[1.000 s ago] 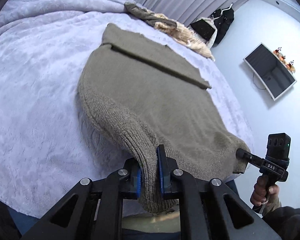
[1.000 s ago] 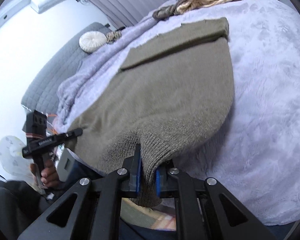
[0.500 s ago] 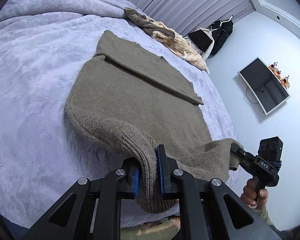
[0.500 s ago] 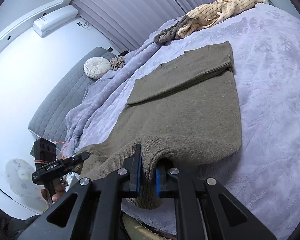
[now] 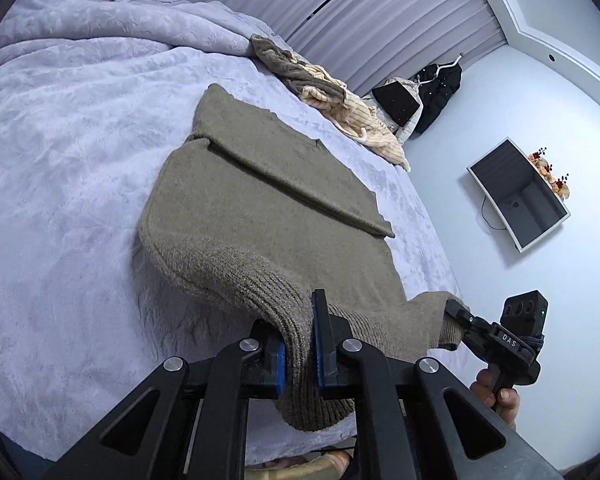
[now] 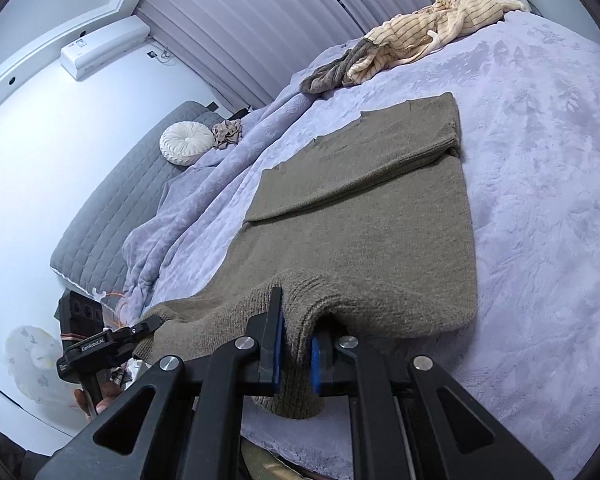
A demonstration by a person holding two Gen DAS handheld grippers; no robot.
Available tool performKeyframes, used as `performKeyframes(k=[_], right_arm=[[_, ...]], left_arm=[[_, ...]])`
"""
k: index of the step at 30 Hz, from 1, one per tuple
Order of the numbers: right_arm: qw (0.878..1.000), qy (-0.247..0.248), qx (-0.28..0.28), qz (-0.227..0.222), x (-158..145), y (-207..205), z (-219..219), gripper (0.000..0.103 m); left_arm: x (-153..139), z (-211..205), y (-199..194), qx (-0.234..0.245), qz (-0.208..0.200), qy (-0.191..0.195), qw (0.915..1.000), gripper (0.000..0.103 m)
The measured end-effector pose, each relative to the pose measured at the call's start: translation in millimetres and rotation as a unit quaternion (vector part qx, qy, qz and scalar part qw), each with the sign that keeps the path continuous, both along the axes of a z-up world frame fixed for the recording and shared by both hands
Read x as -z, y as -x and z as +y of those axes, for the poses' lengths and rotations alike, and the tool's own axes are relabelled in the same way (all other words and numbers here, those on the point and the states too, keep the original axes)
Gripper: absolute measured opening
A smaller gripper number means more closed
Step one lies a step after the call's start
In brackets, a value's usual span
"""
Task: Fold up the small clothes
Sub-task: 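Lift the hem with the left tool and carry it toward the collar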
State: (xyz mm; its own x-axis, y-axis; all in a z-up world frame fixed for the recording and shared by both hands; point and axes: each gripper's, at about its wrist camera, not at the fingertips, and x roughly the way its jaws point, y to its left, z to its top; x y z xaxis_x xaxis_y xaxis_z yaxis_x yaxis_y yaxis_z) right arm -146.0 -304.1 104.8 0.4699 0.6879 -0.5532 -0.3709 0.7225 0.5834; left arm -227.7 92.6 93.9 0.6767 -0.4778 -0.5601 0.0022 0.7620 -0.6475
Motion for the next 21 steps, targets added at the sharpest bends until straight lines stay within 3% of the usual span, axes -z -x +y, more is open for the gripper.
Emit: performKeyframes(k=[13,21], right_arm=[[0.999,0.035,0.031,-0.029,-31.5,-45.6,8.4,0.011],[0.997,0.052,0.05,-0.011,-34.6,-81.9,15.3,0.011]], left_arm=[[-36.1,-9.2,-70.9,0.0,-0.024,-0.053,0.9983,0.011],[-35.4,-13.4,-120.3,-0.009,0.008,-0.082,0.9966,0.011]])
